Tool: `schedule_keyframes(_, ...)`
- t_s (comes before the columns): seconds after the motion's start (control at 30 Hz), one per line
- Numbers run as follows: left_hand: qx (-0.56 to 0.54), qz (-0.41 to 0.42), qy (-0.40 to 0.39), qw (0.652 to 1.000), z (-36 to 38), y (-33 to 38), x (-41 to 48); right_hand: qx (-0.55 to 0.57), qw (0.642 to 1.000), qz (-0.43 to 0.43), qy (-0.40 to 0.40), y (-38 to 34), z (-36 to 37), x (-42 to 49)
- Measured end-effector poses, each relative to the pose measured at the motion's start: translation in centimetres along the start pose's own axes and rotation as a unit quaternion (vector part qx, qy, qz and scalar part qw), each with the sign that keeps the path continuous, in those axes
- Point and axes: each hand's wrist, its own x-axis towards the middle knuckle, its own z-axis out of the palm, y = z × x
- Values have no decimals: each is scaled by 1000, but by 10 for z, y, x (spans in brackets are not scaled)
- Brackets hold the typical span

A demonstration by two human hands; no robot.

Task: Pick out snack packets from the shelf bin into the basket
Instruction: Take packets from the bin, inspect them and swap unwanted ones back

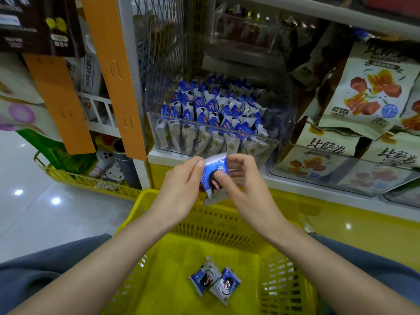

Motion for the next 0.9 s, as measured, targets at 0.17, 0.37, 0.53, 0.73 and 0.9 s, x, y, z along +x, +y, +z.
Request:
schedule_keyframes(0.17, -57, -26, -11, 998, -3, 4, 0, 67, 998, -4, -15, -4, -11, 8)
schedule_keyframes(0.37, -110, -48, 53, 991, -9, 9, 5, 61, 997, -18, -35, -4, -3, 5)
schedule_keyframes(0.53, -79, 1, 62, 995, -25, 17, 15, 93, 994, -7, -49, -10, -1, 8)
schedule_keyframes(0.73, 140, 162, 86, 973, -69, 25, 49, 84, 994, -39, 57, -45, -31, 46)
schedule_keyframes(0.9, 352, 218, 10, 910, -74, 7, 73, 5, 987, -45, 155, -65, -21, 146)
